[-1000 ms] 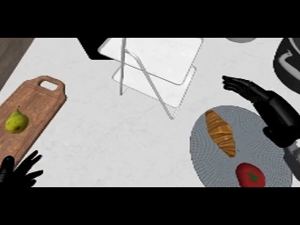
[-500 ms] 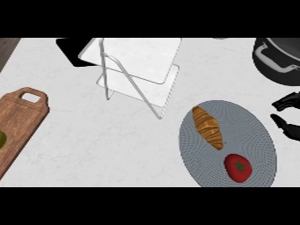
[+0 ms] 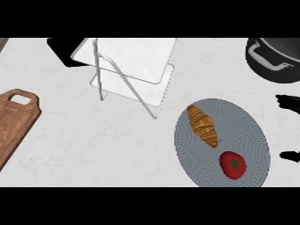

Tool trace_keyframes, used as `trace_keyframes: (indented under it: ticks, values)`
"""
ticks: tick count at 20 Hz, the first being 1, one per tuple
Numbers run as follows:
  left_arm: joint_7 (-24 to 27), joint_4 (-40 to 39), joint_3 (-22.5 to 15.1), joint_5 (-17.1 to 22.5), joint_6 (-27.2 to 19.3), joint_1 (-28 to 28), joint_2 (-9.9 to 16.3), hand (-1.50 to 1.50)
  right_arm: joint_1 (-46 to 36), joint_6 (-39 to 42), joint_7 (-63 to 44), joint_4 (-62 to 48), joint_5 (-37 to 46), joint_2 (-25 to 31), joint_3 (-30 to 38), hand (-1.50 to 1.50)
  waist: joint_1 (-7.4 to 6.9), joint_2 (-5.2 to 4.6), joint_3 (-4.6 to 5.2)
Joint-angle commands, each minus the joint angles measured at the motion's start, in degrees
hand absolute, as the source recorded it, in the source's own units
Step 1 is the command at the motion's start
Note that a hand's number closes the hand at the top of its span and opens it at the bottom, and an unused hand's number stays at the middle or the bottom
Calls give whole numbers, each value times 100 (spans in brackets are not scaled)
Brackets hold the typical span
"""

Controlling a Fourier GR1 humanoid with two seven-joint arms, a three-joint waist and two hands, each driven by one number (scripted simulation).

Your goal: Pick the tomato from the placemat and place it in the tiered shelf

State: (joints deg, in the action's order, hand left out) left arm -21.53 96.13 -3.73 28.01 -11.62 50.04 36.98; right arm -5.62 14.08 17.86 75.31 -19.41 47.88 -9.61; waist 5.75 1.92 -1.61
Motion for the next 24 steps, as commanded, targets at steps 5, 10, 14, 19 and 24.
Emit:
trace_keyframes:
  ticks: [5, 10, 14, 19, 24]
  values:
    - [611, 1044, -37, 155, -33, -1523, -608, 0, -55, 916, -59, 442, 186, 730, -277, -150, 288, -52, 235]
    - [613, 1196, -179, 39, -198, -1508, -776, 0, -25, 776, -518, 669, 449, 1015, -352, -150, 283, -69, 230]
    - [546, 1339, -134, 57, -305, -1489, -751, 0, -67, 509, -957, 890, 534, 1018, -374, -150, 297, -57, 222]
    - [583, 1332, -247, -17, -410, -1532, -808, 0, -158, 209, -1644, 1171, 855, 1078, -553, -150, 252, -60, 233]
    - [544, 1311, -377, -143, -620, -1729, -867, 0, -231, 209, -2182, 1433, 1081, 1107, -833, -150, 217, -116, 223]
